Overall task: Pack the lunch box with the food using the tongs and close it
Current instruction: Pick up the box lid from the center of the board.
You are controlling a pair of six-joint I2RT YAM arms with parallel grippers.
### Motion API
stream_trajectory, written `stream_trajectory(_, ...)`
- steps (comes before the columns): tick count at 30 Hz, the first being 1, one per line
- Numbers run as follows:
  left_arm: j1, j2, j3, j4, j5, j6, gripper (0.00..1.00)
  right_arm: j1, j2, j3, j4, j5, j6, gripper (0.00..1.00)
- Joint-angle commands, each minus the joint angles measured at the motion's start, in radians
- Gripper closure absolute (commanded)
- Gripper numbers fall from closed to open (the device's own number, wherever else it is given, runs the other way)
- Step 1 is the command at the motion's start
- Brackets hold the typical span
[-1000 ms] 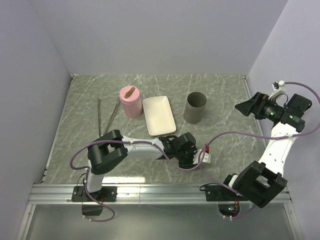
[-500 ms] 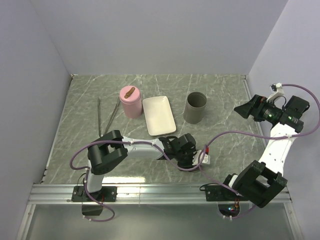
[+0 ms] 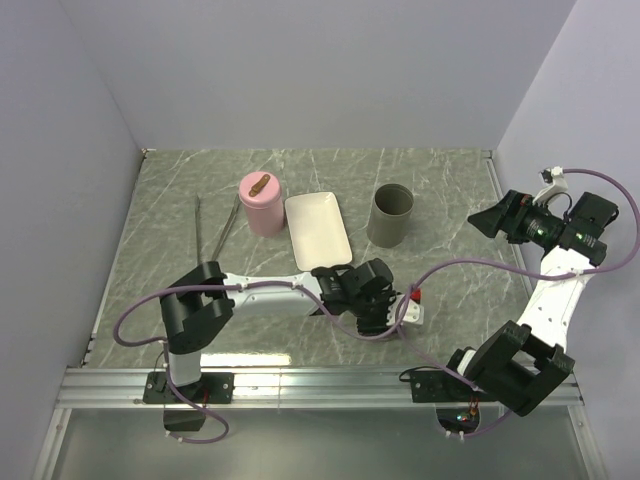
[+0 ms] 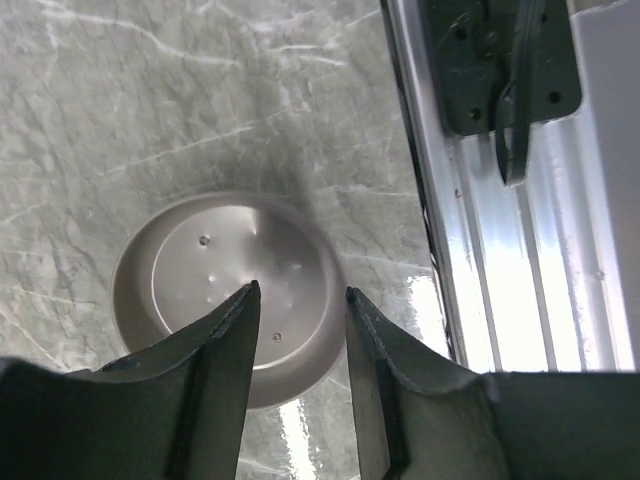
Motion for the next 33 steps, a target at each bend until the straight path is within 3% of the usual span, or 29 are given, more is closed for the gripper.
stream_trajectory(1,-0.036,-0.037,0.010,-0.021,0.026,0.052,0.55,-0.005,-0.031,-0.003,-0.002,-0.017,-0.007,0.00)
stream_trajectory(16,-0.085,0.009,-0.011,-0.009,-0.069,0.039,0.47,-0.005,-0.034,-0.036,-0.150,-0.046,-0.173,0.00)
stream_trajectory(33,-0.085,0.092,-0.001,-0.008,-0.118,0.022,0.53,-0.005,-0.023,-0.108,-0.168,-0.043,-0.228,0.00)
